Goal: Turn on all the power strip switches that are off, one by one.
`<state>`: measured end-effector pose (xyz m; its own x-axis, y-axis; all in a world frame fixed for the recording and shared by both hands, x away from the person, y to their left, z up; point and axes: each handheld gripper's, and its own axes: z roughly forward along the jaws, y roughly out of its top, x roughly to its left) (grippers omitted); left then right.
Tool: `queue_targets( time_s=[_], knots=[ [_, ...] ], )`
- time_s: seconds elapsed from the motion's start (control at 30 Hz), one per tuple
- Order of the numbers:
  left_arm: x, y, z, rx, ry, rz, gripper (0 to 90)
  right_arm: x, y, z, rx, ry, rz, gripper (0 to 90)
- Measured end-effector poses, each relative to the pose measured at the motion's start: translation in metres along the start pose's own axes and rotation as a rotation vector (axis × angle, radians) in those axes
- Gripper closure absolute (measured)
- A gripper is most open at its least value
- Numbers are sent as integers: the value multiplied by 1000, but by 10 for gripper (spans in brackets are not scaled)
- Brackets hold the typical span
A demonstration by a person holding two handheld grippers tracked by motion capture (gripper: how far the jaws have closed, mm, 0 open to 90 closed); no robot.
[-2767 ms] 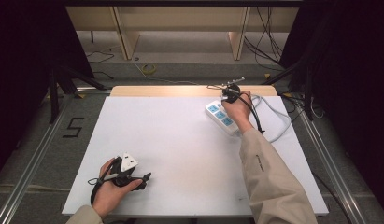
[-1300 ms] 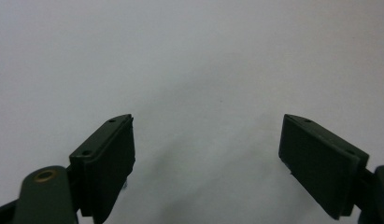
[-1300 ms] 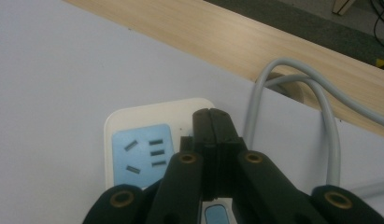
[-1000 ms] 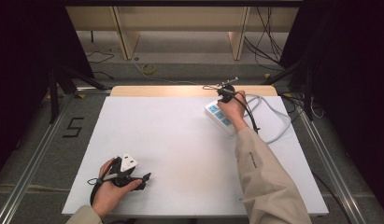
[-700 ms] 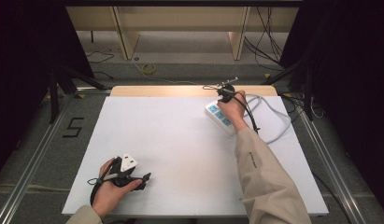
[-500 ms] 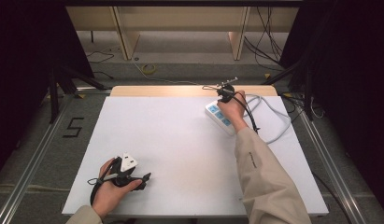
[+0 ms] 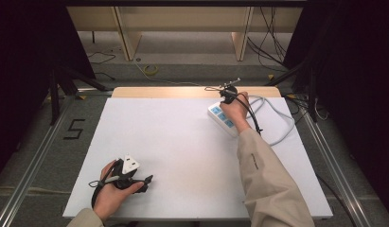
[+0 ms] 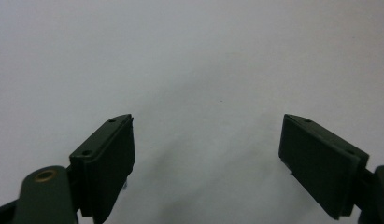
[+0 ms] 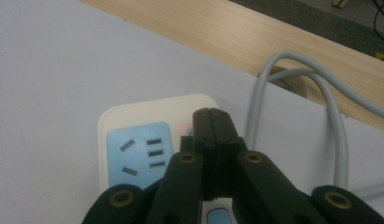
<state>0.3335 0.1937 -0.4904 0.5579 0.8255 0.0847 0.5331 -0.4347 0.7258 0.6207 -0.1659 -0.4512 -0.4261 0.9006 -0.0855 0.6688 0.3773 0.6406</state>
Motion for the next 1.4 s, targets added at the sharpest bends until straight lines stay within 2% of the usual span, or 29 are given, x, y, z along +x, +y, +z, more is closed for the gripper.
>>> queue_targets(
  time_s=[0.5, 0.9, 1.13, 1.2, 1.33, 1.4],
  knots=[
    [1, 0, 0, 2, 2, 4, 183, 4, 3, 1, 26, -24, -38, 900],
    [1, 0, 0, 1, 4, 3, 183, 4, 2, 1, 25, -23, -30, 900],
    [0, -1, -1, -5, 9, -5, 183, 3, 1, 0, 23, -14, 0, 900],
    [0, -1, -1, -5, 7, -5, 183, 4, 0, 0, 21, -18, -5, 900],
    [0, -1, -1, -1, 6, -2, 183, 7, 0, -2, 3, 1, -2, 900],
    [0, -1, -1, 2, 5, -3, 183, 8, -1, -4, -18, -6, -7, 900]
  ],
)
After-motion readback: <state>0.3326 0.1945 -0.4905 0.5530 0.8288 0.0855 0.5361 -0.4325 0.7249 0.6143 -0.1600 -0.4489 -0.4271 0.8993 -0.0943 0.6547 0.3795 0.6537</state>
